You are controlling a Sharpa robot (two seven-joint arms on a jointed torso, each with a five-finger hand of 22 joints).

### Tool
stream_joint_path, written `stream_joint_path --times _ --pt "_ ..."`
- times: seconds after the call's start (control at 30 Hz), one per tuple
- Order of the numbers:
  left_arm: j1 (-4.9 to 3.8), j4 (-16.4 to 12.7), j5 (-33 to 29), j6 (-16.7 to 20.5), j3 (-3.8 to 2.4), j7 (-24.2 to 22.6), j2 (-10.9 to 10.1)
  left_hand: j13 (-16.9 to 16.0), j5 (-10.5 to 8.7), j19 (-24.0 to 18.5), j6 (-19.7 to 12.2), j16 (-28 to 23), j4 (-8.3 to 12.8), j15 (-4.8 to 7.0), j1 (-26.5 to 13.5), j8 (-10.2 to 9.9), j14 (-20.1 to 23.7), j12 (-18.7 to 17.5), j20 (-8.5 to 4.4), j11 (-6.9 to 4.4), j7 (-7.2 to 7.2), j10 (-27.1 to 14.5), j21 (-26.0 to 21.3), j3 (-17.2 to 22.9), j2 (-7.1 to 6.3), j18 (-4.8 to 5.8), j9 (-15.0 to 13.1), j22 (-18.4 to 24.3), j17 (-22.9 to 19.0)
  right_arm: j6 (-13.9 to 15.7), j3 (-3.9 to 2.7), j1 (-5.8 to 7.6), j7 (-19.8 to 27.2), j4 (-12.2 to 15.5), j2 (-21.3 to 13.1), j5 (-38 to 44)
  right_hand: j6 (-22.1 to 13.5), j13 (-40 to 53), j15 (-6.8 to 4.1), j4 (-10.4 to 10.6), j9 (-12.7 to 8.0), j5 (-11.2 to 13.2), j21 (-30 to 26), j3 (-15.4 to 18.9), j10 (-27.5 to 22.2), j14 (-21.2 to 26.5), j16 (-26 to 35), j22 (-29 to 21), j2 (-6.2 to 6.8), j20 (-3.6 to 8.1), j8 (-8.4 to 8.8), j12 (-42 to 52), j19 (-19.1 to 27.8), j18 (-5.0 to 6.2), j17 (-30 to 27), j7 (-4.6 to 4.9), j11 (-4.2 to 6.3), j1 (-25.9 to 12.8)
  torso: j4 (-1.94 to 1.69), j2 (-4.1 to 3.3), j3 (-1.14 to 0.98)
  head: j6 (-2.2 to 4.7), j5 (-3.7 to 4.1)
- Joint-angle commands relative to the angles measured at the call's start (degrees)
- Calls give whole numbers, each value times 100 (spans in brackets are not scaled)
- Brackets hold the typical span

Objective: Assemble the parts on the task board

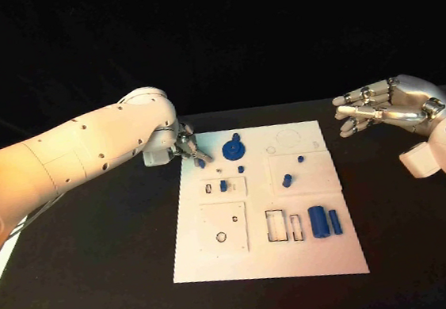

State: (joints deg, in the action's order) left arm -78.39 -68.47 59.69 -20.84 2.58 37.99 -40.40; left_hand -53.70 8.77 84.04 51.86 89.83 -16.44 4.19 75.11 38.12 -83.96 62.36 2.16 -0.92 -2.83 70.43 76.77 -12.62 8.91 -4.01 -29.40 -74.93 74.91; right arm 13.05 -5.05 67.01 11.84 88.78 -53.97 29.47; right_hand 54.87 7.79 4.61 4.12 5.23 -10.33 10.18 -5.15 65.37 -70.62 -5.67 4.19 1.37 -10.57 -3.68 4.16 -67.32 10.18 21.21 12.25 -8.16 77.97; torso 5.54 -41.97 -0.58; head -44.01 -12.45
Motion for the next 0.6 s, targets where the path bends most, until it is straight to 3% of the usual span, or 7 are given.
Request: stream_joint_path --times 0.03,0.4,0.53,0.6 --pt "2 8 -59 89 -1 1 15 3 29 13 -39 17 0 26 72 23 -604 -32 -37 -18 3 -28 15 46 5 55 -8 -147 1509 -69 -1 -3 13 5 3 4 -31 -5 17 -20 -8 -20 -37 11 -35 -12 27 -5 -50 -9 -3 22 -16 37 -9 4 -12 26 -2 0 1 0 1" --pt "2 16 -72 2 -1 6 17 -16 27 8 -49 17 42 32 232 23 -604 -30 -40 -27 15 -25 22 146 -17 55 -23 -164 1509 -80 -1 -4 9 1 5 5 -31 -5 17 -20 -8 -20 -37 11 -35 -12 27 -5 -50 -9 -3 22 -16 37 -9 4 -12 26 -1 0 2 -15 5" --pt "2 12 -101 13 -1 -18 13 2 43 -2 -157 17 398 92 1042 -50 -604 -111 -88 -89 73 -89 28 736 83 52 -10 -186 1509 -89 -1 -4 6 -1 5 5 -31 -5 17 -20 -8 -20 -37 11 -35 -12 27 -5 -50 -9 -3 22 -16 37 -9 4 -12 26 -2 2 1 -26 5" --pt "2 1 -123 37 -1 -39 5 31 20 -9 -203 17 486 94 1289 -87 -604 -173 -102 -79 56 -124 25 1010 54 53 0 -190 1509 -93 -1 -4 4 -1 6 5 -31 -5 17 -20 -8 -20 -37 11 -35 -12 27 -5 -50 -9 -3 22 -16 37 -9 4 -12 26 -3 2 1 -28 5"
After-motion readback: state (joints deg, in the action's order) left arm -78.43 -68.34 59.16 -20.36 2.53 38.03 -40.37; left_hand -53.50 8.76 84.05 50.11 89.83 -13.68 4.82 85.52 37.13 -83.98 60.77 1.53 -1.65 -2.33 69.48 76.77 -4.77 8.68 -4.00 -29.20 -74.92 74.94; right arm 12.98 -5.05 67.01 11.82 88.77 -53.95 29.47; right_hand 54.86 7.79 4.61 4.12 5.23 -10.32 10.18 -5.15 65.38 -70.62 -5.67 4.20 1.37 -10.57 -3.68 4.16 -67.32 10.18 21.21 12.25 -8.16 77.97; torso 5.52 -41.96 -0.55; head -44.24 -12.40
